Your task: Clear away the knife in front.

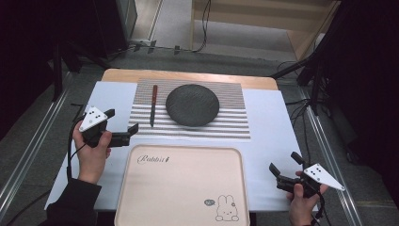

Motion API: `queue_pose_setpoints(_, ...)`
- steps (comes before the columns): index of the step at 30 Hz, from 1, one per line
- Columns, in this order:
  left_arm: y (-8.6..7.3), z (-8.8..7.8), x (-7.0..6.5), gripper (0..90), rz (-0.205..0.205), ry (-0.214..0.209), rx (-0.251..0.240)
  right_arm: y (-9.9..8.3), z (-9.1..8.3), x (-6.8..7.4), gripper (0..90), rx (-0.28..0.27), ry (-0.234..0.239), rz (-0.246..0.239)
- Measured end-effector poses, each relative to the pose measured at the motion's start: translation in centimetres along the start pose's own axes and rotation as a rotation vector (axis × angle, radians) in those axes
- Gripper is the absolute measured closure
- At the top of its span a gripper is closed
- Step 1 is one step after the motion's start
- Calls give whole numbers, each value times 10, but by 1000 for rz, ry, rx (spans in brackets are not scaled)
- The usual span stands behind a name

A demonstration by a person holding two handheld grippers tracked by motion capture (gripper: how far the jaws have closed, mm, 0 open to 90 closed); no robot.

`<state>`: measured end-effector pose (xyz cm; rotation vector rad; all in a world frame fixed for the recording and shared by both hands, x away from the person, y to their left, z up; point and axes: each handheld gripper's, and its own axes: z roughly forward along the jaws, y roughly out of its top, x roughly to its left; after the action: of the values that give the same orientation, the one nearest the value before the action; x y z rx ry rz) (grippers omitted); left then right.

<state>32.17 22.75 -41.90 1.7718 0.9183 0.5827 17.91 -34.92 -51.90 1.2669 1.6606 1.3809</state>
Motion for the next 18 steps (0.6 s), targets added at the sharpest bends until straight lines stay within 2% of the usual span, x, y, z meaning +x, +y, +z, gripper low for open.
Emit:
queue_pose_setpoints(13,7,18,2,0,-6,-9,11,0,0,0,5,0,0,0)
queue_pose_setpoints(18,10,26,3,0,7,-6,28,0,0,0,5,0,1,-1)
